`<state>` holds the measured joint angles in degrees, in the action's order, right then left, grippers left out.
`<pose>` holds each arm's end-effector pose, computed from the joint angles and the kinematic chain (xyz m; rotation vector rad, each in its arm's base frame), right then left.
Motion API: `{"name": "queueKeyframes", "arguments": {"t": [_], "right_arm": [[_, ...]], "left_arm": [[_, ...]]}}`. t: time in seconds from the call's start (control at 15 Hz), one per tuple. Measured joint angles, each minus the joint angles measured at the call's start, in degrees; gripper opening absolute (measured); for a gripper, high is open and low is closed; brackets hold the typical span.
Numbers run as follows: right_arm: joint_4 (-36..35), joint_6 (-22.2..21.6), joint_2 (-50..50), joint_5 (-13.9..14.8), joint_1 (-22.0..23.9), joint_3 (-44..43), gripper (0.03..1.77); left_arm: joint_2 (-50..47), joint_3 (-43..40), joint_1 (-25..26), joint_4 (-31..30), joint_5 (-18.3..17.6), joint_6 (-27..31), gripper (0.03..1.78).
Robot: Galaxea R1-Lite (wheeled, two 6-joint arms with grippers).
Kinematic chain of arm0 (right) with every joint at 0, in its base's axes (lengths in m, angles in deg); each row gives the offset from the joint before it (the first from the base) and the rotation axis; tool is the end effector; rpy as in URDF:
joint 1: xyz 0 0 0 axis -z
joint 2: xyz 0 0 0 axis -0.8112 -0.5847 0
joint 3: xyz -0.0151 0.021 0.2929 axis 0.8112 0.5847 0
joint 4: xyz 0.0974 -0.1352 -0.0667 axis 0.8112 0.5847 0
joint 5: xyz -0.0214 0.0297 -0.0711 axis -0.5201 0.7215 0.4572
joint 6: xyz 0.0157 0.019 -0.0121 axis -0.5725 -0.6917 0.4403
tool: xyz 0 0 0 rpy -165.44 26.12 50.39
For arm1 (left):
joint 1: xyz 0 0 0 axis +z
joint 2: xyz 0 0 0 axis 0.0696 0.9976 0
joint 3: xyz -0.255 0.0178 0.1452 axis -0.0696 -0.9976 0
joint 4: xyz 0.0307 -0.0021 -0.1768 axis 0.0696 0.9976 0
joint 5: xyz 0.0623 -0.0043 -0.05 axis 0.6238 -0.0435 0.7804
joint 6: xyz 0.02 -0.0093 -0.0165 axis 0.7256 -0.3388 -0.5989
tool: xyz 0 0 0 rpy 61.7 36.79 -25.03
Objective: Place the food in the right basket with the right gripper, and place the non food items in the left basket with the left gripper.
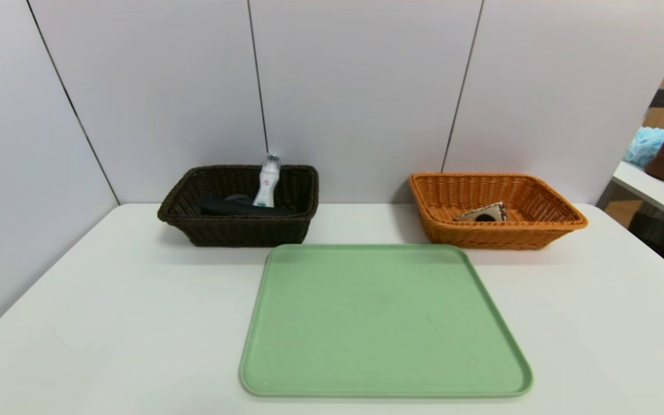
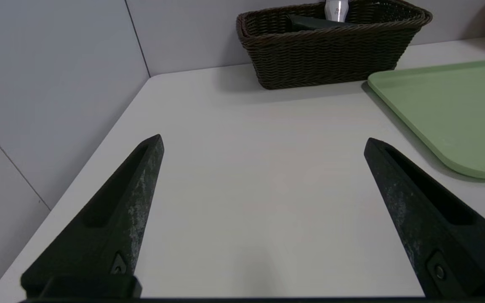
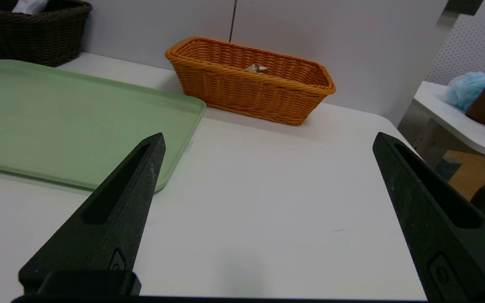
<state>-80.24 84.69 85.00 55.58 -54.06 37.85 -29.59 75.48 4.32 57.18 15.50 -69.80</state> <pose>-0.0262 0.0023 0.0955 -0.1945 -0.1846 0.0629 -0.0251 -0.0006 0.0929 0.0870 -0.1609 -0.0084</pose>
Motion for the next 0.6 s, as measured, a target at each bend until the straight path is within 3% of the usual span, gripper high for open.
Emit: {"name": "queueKeyframes", "arguments": {"t": [0.2,0.6], "right_arm": [[2.05,0.02,0.00,1.17,0.02,0.33,1.70],[9.84,-1.67,0.00,1.69,0.02,0.40,1.70]], "left_arm": [[0.00,-0.07,0.00,0.05,2.78,0.02,1.69],[0.00,-0.07,-0.02,5.22,2.06,-1.57,1.69]]}}
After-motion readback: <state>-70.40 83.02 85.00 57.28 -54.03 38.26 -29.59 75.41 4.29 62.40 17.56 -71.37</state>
